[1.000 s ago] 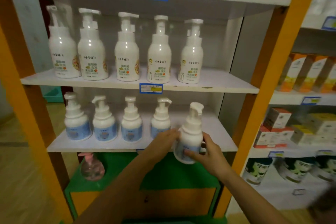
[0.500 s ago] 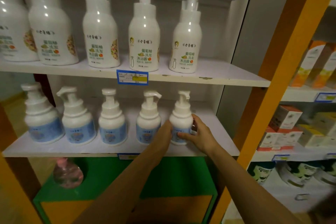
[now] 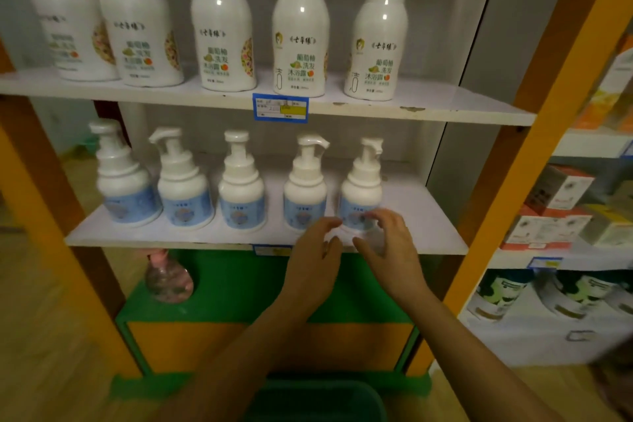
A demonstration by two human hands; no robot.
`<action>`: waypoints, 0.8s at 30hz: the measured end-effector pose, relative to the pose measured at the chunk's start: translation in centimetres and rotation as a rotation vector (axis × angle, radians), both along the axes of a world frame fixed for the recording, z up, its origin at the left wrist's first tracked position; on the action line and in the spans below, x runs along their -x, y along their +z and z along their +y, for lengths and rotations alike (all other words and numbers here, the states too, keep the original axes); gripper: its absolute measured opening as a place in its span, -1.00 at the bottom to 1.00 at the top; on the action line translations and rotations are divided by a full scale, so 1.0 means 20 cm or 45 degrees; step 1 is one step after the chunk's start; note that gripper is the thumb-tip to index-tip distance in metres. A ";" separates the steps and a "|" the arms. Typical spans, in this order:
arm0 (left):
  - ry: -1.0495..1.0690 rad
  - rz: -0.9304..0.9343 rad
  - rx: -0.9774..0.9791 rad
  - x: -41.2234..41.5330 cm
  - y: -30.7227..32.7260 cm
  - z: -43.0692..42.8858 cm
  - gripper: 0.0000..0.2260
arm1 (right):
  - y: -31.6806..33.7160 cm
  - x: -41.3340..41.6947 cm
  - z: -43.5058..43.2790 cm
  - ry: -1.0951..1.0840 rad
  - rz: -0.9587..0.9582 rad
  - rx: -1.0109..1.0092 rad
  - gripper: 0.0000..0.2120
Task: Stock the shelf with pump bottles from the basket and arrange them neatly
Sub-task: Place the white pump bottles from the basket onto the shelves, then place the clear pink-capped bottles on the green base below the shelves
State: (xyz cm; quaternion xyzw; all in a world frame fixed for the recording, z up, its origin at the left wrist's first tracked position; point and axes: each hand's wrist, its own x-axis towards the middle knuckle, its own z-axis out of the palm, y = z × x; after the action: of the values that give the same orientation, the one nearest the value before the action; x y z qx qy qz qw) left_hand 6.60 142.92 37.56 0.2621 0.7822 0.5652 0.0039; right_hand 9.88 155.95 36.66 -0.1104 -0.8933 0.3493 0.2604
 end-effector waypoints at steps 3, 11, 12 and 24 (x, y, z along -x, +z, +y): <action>0.024 0.146 0.225 -0.06 -0.16 -0.17 -0.72 | -0.12 -0.12 -0.13 0.070 -0.130 -0.001 -0.63; -0.042 0.019 0.797 -0.22 -0.66 -0.63 -0.61 | -0.66 -0.34 -0.41 0.090 -0.424 -0.028 -0.57; -0.043 -0.034 0.854 -0.24 -0.73 -0.67 -0.62 | -0.74 -0.36 -0.43 0.100 -0.476 -0.017 -0.57; -0.510 -0.628 1.300 -0.36 -1.46 -0.90 -0.63 | -1.52 -0.57 -0.69 0.521 -1.108 -0.148 -0.59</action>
State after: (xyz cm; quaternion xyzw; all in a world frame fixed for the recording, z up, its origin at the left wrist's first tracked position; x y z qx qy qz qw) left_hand 13.86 124.90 8.33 0.2307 0.8661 0.1505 0.4170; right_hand 21.22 142.16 6.21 -0.0537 -0.9408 0.2641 -0.2058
